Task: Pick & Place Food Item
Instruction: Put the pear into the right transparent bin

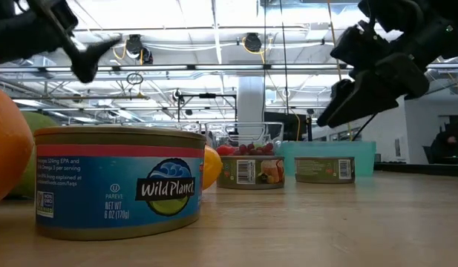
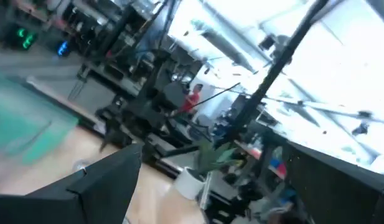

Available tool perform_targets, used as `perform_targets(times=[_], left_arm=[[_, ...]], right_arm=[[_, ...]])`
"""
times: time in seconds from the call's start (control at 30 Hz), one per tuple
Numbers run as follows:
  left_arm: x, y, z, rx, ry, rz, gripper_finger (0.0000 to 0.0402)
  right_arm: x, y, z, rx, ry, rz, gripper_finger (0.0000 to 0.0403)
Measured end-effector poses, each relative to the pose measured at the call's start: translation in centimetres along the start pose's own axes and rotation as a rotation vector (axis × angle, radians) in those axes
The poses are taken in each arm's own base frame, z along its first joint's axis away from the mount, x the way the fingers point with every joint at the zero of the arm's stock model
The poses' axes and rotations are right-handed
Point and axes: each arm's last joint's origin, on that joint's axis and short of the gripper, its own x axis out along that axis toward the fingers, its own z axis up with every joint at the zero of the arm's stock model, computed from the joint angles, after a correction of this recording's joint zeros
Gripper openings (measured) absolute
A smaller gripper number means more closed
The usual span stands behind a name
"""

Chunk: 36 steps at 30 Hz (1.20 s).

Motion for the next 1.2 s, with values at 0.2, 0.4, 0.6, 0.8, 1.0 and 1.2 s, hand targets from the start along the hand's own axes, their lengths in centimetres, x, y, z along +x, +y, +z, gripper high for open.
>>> perform_targets(times=[0.2, 0.4, 0.6, 0.8, 1.0, 1.2], left_arm=[[2.0, -0.5, -1.1, -0.055, 0.222, 0.234, 0.0399], [5.2, -3.3, -1.7, -0.152, 0.589, 0.427, 0.0399], [6.9, -4.9, -5.1, -0.415, 0.832, 0.626, 0.0399], [7.7, -5.3, -9.3, -0.519, 0.924, 0.768, 0.0399], [7.8, -3.8, -12.3, -0.567, 0.950, 0.942, 0.0399], [8.0, -3.0, -14.1, -0.539, 1.016, 0.957, 0.0399]], right_arm=[[-0.4, -0.1, 0.4, -0.005, -0.038, 0.005, 0.0276], [-0.5, -0.1, 0.5, -0.004, -0.045, 0.003, 0.0276], [-0.5, -0.1, 0.4, -0.010, -0.033, 0.002, 0.0276], [-0.5, -0.1, 0.3, -0.024, -0.027, 0.003, 0.0276], [-0.5, -0.1, 0.3, -0.025, -0.021, 0.004, 0.0276], [-0.5, -0.1, 0.2, -0.020, -0.015, 0.004, 0.0276]])
